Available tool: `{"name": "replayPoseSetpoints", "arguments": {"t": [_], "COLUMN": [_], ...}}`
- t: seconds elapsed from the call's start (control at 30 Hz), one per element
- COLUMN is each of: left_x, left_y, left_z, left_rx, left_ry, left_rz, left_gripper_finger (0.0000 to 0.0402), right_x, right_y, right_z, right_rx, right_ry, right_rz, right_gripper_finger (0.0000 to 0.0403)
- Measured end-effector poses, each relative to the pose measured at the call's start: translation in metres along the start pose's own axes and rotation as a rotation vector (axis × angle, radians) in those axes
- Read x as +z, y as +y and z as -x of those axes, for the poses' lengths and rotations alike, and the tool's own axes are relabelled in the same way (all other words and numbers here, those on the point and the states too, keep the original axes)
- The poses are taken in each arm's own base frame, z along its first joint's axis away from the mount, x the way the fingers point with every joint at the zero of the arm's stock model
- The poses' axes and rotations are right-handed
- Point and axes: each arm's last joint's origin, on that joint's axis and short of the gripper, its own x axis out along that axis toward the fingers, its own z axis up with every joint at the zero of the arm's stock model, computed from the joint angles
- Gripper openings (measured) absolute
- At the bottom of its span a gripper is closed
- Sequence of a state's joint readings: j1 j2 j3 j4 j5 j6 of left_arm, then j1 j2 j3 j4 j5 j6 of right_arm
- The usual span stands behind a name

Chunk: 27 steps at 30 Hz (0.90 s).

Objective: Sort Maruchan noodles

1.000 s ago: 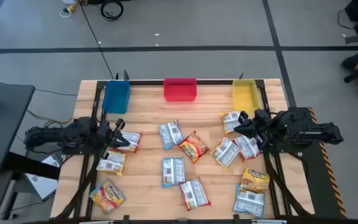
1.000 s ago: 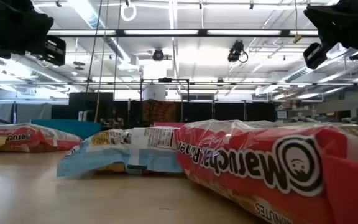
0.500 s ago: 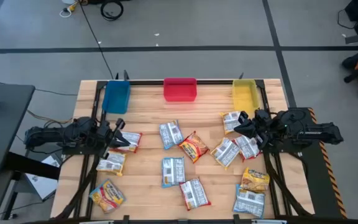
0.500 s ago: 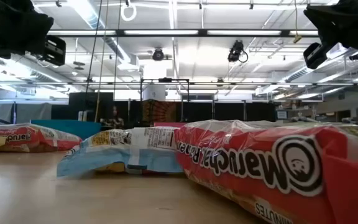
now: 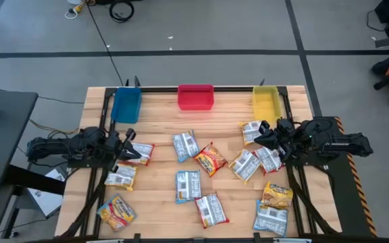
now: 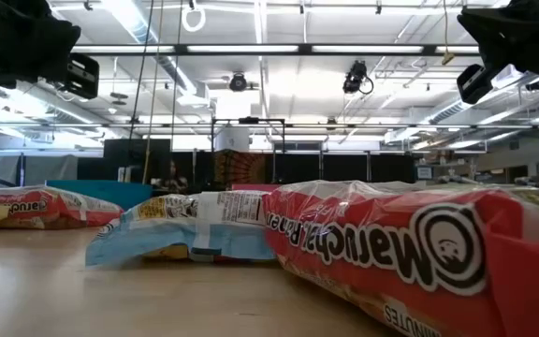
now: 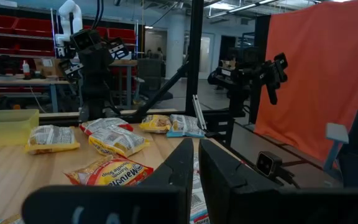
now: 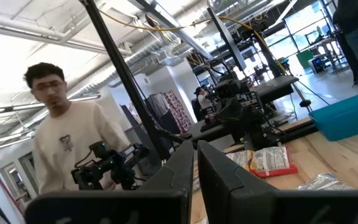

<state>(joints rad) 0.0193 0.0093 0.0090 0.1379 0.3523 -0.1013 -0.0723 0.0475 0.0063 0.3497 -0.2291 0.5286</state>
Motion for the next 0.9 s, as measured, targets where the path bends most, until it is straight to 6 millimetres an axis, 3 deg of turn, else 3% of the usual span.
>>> {"name": "replayPoseSetpoints", "arguments": {"t": [0.9], "left_x": [-0.0001], "left_y": [0.0000], "left_z": [0.0000], "left_rx": [0.000], "left_ry": [0.000], "left_rz": [0.000], "left_gripper_finger": [0.0032], "right_x": [0.0017], "right_y": [-0.0007], "right_z": [0.0001], "right_rx": [-0.032], "right_ry": [-0.030], "right_rz": [0.028], "right_gripper_finger": [0.0029]}}
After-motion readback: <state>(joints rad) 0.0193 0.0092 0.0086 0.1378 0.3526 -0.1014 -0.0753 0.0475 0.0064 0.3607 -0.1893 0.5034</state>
